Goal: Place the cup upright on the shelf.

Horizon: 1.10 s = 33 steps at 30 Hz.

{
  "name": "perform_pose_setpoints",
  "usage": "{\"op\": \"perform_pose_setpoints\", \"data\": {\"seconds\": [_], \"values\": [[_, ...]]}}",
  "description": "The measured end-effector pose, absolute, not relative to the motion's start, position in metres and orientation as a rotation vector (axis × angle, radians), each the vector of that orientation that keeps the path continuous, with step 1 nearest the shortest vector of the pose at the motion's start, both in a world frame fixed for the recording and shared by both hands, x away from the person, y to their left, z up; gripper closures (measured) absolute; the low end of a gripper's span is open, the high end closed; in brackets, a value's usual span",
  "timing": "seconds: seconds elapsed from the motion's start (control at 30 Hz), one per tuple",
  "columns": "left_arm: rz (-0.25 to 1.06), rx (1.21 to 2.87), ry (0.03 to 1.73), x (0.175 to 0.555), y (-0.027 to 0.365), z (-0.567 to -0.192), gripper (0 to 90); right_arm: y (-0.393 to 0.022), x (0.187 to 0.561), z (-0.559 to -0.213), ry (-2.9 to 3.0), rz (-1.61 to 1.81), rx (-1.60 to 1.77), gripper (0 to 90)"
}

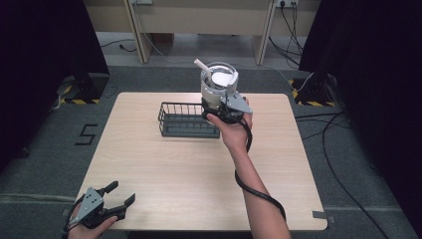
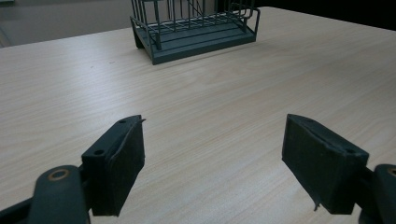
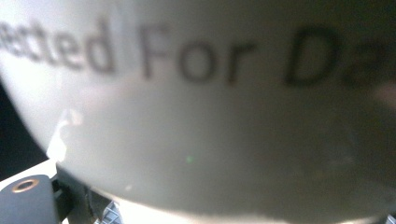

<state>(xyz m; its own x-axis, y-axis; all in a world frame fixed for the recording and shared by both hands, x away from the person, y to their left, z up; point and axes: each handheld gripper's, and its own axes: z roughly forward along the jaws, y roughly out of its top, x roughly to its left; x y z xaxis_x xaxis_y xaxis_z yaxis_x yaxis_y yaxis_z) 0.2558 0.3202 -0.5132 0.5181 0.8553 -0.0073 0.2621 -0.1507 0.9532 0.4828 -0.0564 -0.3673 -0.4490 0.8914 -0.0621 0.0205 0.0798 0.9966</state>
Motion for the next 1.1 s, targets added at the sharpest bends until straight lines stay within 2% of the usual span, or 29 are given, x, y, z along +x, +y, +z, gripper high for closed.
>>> {"op": "perform_pose_setpoints", "data": {"seconds": [1.1], "values": [[0.679,1.684,0.957,0.257,0.32,-0.514,20.7,-0.015,0.532,-0.375,1.672,1.459,0.945,10.0]]}}
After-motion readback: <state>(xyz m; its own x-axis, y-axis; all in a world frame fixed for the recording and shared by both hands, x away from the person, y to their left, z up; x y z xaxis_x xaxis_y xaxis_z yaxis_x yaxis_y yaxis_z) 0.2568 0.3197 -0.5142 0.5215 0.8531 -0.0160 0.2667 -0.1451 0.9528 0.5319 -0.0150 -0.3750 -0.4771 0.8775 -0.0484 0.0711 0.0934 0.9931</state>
